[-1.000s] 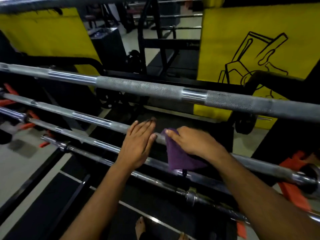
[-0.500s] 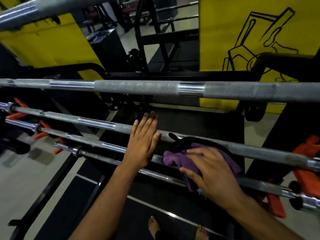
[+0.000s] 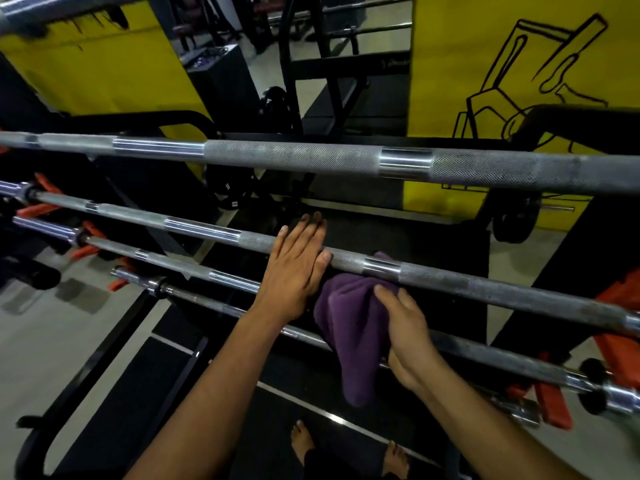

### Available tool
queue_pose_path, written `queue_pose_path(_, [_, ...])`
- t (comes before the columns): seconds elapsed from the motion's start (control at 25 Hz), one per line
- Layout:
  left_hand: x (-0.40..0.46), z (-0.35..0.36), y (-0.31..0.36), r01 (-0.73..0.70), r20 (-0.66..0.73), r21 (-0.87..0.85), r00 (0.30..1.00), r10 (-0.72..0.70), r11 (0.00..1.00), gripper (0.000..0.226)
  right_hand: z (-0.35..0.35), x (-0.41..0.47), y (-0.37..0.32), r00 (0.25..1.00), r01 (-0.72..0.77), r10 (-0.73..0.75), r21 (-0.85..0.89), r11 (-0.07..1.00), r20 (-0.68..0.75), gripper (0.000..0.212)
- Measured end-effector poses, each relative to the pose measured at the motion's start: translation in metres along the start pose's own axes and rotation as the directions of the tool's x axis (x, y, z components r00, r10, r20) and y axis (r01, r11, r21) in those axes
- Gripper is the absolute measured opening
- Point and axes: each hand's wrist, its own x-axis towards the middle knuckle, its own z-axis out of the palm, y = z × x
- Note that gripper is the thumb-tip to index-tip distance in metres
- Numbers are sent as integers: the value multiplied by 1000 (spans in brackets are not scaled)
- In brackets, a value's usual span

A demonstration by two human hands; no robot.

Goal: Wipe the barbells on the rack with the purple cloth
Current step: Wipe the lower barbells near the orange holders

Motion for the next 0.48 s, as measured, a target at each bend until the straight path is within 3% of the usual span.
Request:
queue_pose_path(0.28, [0,-2,0,-7,6,-9,1000,7,1000,60,-14,-27,-9,999,-34,35,-5,999,31,27])
queue_pose_path(0.48, [-1,-3,-1,-19,10,-11,1000,19,1000,57,5,-18,-16,991,-15,55,-297,955,124,22])
